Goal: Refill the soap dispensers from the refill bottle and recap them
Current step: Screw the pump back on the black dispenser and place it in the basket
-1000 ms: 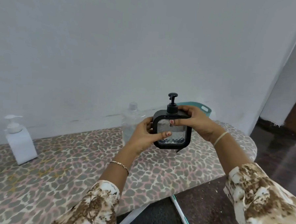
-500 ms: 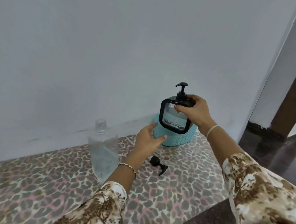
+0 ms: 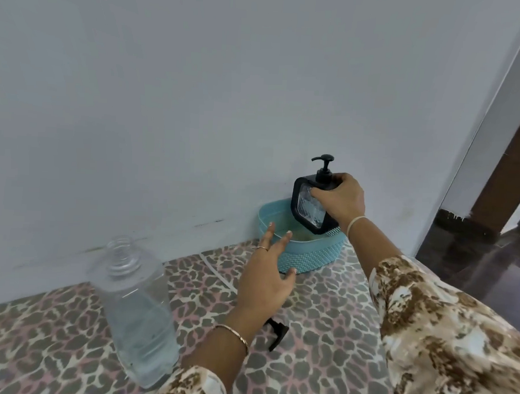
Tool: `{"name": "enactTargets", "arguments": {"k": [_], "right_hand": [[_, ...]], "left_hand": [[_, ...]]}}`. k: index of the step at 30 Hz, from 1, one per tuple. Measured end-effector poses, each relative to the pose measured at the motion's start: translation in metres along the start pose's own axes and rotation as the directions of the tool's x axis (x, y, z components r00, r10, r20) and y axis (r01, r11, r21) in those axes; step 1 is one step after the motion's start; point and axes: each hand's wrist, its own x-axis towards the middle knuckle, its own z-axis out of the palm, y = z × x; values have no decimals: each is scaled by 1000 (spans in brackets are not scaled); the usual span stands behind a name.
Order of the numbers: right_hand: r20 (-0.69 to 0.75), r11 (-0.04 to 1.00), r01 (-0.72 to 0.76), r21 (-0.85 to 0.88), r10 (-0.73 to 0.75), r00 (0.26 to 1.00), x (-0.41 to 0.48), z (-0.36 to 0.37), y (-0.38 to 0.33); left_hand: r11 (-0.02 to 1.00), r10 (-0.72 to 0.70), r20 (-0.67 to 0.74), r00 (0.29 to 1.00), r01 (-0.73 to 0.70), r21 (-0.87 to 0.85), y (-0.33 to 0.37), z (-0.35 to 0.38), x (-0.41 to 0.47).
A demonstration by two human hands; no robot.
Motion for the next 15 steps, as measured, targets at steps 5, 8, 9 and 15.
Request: {"name": "enactTargets", "arguments": {"k": [5, 8, 9, 15], "right_hand": [[41, 976, -34, -214, 43, 998, 6, 14, 24], [64, 943, -31, -331, 56, 996, 8, 16, 30], [67, 932, -31, -362, 60, 996, 8, 16, 31], [42, 877, -32, -480, 59, 997, 11, 11, 34]], "left_hand": [[998, 7, -77, 997, -2, 67, -6, 6, 1], [998, 12, -102, 995, -5, 69, -8, 9, 1], [998, 15, -107, 994, -8, 70, -8, 9, 1], [979, 93, -118, 989, -69, 190, -13, 11, -1]]}}
